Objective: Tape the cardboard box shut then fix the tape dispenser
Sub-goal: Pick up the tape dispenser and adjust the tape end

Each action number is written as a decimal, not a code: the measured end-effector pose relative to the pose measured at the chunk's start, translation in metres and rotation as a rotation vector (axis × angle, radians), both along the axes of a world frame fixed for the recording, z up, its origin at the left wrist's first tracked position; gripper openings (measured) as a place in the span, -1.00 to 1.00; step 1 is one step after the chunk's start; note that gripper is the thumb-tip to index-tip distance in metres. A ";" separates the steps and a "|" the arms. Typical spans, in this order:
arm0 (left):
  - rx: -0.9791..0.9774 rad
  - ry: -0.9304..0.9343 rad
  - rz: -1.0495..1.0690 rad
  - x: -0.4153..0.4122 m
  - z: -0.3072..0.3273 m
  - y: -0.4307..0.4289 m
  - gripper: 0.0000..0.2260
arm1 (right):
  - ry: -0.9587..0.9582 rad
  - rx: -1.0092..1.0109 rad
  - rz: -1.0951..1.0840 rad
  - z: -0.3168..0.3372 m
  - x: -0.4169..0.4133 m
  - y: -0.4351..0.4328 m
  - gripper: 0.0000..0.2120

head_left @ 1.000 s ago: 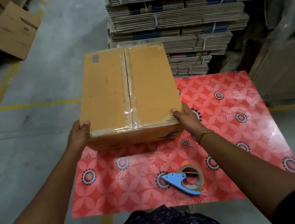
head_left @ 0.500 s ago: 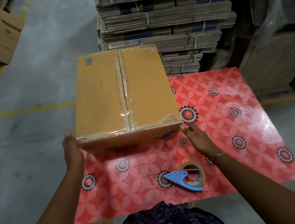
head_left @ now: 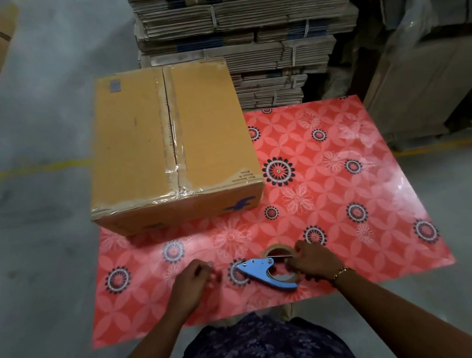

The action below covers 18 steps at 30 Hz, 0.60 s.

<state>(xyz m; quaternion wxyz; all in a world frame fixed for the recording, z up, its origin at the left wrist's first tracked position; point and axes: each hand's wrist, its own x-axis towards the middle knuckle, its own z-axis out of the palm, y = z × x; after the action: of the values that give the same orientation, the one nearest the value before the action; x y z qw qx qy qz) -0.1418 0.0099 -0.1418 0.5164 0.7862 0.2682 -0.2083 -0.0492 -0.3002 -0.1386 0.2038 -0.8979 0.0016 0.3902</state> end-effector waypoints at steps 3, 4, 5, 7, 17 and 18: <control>0.011 -0.003 -0.072 0.013 0.017 -0.031 -0.80 | -0.006 0.027 0.018 -0.013 0.001 0.000 -0.65; 0.012 0.002 -0.062 0.014 0.020 -0.039 -0.80 | -0.034 0.040 0.022 -0.016 0.001 0.000 -0.69; 0.000 0.009 -0.039 0.015 0.020 -0.044 -0.79 | -0.069 0.057 0.024 -0.019 0.003 -0.001 -0.72; -0.026 0.018 0.037 0.014 0.027 -0.058 -0.78 | -0.135 0.106 0.038 -0.013 0.006 -0.003 -0.78; -0.599 0.027 0.787 0.031 0.097 -0.112 -0.60 | -0.659 0.463 0.307 0.118 0.078 -0.005 -0.65; -0.641 -0.004 0.781 0.035 0.104 -0.116 -0.59 | -0.691 0.497 0.305 0.131 0.086 -0.003 -0.65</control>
<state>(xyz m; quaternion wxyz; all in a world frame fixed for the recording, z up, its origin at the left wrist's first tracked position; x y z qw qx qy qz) -0.1063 -0.1059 -0.0377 0.7718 0.4293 0.4639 -0.0698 0.0369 -0.3036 -0.0077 0.3420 -0.8893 -0.2925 0.0815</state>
